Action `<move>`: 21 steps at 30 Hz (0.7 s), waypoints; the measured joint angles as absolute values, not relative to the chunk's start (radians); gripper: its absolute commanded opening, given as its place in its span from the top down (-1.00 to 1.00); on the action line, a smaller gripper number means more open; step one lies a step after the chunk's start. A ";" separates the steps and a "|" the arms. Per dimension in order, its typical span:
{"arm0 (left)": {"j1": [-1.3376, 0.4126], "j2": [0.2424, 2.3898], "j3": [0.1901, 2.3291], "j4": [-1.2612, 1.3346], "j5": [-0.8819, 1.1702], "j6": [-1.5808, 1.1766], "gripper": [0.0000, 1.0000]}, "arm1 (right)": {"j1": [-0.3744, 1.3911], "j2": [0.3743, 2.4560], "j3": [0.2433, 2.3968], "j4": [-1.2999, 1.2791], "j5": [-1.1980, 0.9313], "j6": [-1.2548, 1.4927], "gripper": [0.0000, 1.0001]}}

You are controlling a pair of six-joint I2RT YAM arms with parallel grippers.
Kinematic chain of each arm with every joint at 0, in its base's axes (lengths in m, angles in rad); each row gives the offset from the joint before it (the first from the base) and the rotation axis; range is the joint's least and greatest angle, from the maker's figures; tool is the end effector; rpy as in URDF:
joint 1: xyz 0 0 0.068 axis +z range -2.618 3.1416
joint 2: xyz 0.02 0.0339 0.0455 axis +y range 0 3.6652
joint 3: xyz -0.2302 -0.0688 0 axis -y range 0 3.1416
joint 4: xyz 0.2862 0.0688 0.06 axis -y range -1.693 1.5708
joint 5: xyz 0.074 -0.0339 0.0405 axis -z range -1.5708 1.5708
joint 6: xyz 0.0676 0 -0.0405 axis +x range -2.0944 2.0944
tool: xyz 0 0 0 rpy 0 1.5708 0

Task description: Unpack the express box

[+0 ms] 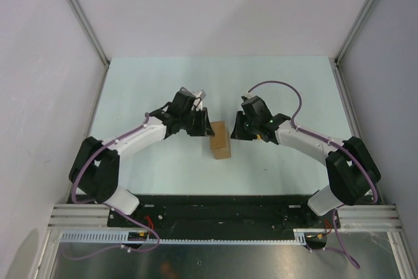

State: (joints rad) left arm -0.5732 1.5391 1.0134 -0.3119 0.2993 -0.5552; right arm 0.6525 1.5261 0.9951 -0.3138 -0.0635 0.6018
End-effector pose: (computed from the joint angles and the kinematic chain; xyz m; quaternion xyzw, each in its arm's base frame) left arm 0.3111 -0.2245 0.1489 0.0617 0.9226 -0.3071 0.2251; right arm 0.3000 0.2346 0.1445 -0.0350 0.9338 0.2323 0.2699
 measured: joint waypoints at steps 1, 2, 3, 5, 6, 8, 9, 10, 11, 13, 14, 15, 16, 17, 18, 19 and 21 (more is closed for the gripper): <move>-0.574 1.532 1.013 -0.323 0.285 -0.548 0.38 | 0.655 1.526 0.995 -0.313 -0.064 0.602 0.46; -0.574 1.526 1.013 -0.332 0.273 -0.542 0.40 | 0.658 1.526 0.995 -0.312 -0.064 0.602 0.46; -0.574 1.520 1.013 -0.344 0.258 -0.538 0.42 | 0.660 1.526 0.995 -0.311 -0.064 0.602 0.44; -0.574 1.507 1.012 -0.368 0.226 -0.527 0.45 | 0.662 1.526 0.995 -0.310 -0.062 0.602 0.44; -0.574 1.501 1.010 -0.379 0.211 -0.522 0.48 | 0.662 1.526 0.995 -0.309 -0.061 0.602 0.43; -0.573 1.491 1.009 -0.402 0.176 -0.514 0.49 | 0.665 1.526 0.995 -0.307 -0.061 0.602 0.43; -0.572 1.486 1.008 -0.412 0.150 -0.506 0.49 | 0.667 1.526 0.995 -0.307 -0.061 0.601 0.42; -0.570 1.486 1.007 -0.419 0.129 -0.496 0.50 | 0.669 1.526 0.995 -0.306 -0.061 0.599 0.42; -0.565 1.488 0.998 -0.435 0.102 -0.488 0.51 | 0.672 1.526 0.995 -0.303 -0.060 0.597 0.42; -0.554 1.488 0.981 -0.469 0.062 -0.478 0.51 | 0.676 1.526 0.995 -0.295 -0.061 0.587 0.43; -0.547 1.488 0.974 -0.488 0.043 -0.474 0.51 | 0.681 1.526 0.995 -0.289 -0.061 0.580 0.45; -0.540 1.488 0.969 -0.502 0.027 -0.471 0.51 | 0.687 1.526 0.995 -0.284 -0.060 0.572 0.49; -0.530 1.488 0.964 -0.517 0.008 -0.470 0.51 | 0.696 1.526 0.995 -0.276 -0.060 0.562 0.52; -0.524 1.488 0.964 -0.520 0.003 -0.470 0.50 | 0.707 1.526 0.995 -0.268 -0.061 0.551 0.54; -0.516 1.486 0.961 -0.526 -0.006 -0.471 0.46 | 0.720 1.526 0.995 -0.260 -0.061 0.542 0.56; -0.508 1.482 0.959 -0.530 -0.015 -0.475 0.42 | 0.731 1.526 0.995 -0.253 -0.060 0.536 0.56; -0.495 1.465 0.949 -0.536 -0.025 -0.483 0.25 | 0.749 1.526 0.995 -0.243 -0.060 0.521 0.57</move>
State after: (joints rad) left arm -0.4950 1.4647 0.9489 -0.5358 -0.0246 -0.4831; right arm 0.7494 1.5261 0.9955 -0.2428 -0.0601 0.5213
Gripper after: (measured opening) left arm 0.276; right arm 0.223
